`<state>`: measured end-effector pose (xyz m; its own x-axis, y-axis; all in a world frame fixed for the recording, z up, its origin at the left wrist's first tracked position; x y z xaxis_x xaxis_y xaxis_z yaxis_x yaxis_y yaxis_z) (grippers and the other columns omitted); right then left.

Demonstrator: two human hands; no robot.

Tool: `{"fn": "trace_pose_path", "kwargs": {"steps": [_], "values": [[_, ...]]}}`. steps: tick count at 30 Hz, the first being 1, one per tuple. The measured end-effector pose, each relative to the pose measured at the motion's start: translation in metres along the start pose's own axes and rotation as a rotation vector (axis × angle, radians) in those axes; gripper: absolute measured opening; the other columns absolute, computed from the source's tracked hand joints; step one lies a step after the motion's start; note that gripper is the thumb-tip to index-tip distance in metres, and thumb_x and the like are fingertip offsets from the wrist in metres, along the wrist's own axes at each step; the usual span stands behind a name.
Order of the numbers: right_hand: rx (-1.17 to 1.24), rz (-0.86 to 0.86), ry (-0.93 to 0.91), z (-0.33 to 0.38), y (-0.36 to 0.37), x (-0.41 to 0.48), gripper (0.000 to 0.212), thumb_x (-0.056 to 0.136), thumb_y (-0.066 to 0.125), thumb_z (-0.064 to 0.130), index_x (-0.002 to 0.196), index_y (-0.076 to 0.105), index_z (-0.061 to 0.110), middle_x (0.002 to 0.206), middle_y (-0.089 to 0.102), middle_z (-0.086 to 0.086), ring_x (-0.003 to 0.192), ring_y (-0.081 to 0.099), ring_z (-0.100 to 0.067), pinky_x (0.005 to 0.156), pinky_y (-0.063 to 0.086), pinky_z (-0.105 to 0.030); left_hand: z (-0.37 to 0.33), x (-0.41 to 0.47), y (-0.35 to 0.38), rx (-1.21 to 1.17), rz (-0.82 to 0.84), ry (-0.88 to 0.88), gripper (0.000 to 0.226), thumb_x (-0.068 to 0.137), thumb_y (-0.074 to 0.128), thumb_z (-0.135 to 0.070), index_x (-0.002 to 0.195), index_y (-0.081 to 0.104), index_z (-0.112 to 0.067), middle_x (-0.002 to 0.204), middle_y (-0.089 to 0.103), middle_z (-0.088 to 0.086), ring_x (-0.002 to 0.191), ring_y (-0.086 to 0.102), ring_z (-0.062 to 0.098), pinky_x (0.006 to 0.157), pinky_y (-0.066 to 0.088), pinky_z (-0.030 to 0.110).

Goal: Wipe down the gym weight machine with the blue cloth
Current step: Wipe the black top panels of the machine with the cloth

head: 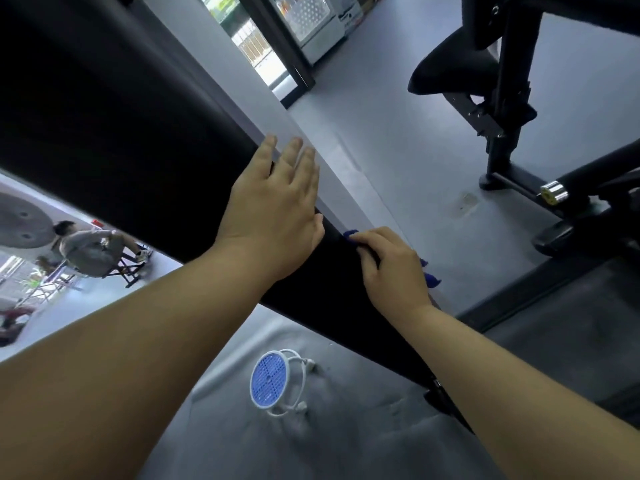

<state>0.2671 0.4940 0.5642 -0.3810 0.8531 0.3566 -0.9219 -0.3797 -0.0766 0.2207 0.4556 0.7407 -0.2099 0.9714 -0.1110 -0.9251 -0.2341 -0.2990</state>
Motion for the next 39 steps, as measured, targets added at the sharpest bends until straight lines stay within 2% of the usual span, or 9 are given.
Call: {"fn": "trace_pose_path", "kwargs": {"steps": [3,6,11,15,18,22,28,34,39], "values": [[-0.097,0.062,0.145,-0.045,0.003,-0.019,0.022,0.093,0.055,0.0,0.104,0.071,0.011,0.102,0.063,0.0,0.087,0.053,-0.006,0.088,0.045,-0.016,-0.009,0.0,0.004,-0.026,-0.031,0.011,0.07,0.099,0.003,-0.044,0.155,0.003,-0.003,0.164,0.003,0.017,0.151,0.003,0.032,0.12,0.0,0.051],[-0.134,0.11,0.254,-0.068,0.005,-0.027,0.022,0.095,0.053,0.002,0.105,0.071,0.012,0.101,0.059,0.007,0.085,0.046,0.002,0.08,0.035,0.001,-0.027,0.0,0.01,-0.043,-0.039,0.025,0.071,0.098,0.002,-0.045,0.155,0.006,-0.002,0.163,0.006,0.018,0.151,0.005,0.033,0.12,0.001,0.05],[-0.029,-0.002,0.038,-0.05,0.004,-0.02,0.023,0.092,0.056,-0.001,0.103,0.071,0.012,0.1,0.064,0.005,0.09,0.055,0.0,0.084,0.041,-0.004,-0.066,0.007,0.023,-0.078,-0.094,0.033,0.072,0.098,0.003,-0.044,0.155,0.012,-0.001,0.162,0.013,0.018,0.15,0.01,0.035,0.121,0.005,0.049],[-0.084,-0.04,0.127,-0.099,0.011,-0.046,0.024,0.091,0.056,-0.004,0.102,0.07,0.011,0.099,0.063,0.006,0.089,0.051,0.008,0.084,0.035,0.002,-0.095,0.008,0.033,-0.1,-0.116,0.094,0.07,0.099,0.006,-0.041,0.154,0.009,0.002,0.162,0.01,0.022,0.15,0.007,0.037,0.121,0.004,0.049],[-0.133,-0.063,0.181,-0.137,0.015,-0.062,0.025,0.088,0.057,-0.009,0.098,0.07,0.01,0.097,0.061,0.006,0.089,0.049,0.005,0.083,0.034,0.004,-0.113,0.01,0.041,-0.099,-0.15,0.099,0.069,0.096,0.005,-0.037,0.154,0.015,0.0,0.161,0.016,0.02,0.15,0.013,0.036,0.121,0.006,0.047],[-0.113,-0.097,0.047,-0.139,0.016,-0.059,0.024,0.087,0.059,-0.007,0.098,0.072,0.011,0.097,0.066,0.003,0.089,0.058,-0.005,0.085,0.04,-0.003,-0.143,0.013,0.054,-0.118,-0.178,0.105,0.069,0.098,0.007,-0.039,0.154,0.014,0.0,0.161,0.015,0.02,0.15,0.012,0.036,0.121,0.006,0.047],[-0.063,-0.136,-0.047,-0.177,0.021,-0.075,0.024,0.09,0.061,-0.004,0.104,0.072,0.013,0.099,0.066,0.006,0.093,0.058,-0.001,0.087,0.041,-0.005,-0.186,0.018,0.062,-0.145,-0.211,0.043,0.071,0.098,0.007,-0.041,0.154,0.009,0.002,0.162,0.009,0.023,0.15,0.006,0.038,0.12,0.0,0.05],[-0.128,-0.117,-0.003,-0.266,0.028,-0.111,0.025,0.087,0.066,-0.005,0.099,0.074,0.016,0.093,0.068,0.006,0.088,0.058,-0.003,0.081,0.04,-0.001,-0.22,0.013,0.079,-0.13,-0.298,-0.129,0.066,0.094,0.019,-0.04,0.141,0.051,-0.007,0.148,0.048,0.011,0.142,0.036,0.028,0.117,-0.004,0.052],[-0.02,-0.202,-0.252,-0.269,0.027,-0.104,0.02,0.091,0.065,0.004,0.105,0.074,0.014,0.092,0.066,0.01,0.084,0.06,-0.003,0.078,0.045,-0.006,-0.285,0.017,0.106,-0.235,-0.404,-0.181,0.061,0.092,0.031,-0.042,0.129,0.062,-0.003,0.137,0.059,0.008,0.139,0.041,0.028,0.114,0.002,0.052]]}}
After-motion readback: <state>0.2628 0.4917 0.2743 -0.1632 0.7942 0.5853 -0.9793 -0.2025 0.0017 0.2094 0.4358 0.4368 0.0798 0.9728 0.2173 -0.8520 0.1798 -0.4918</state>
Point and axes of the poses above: each hand's wrist, its own x-axis towards the middle knuckle, its own y-axis out of the palm, z = x × y, the point moved 5 cm from there along x, towards the middle knuckle
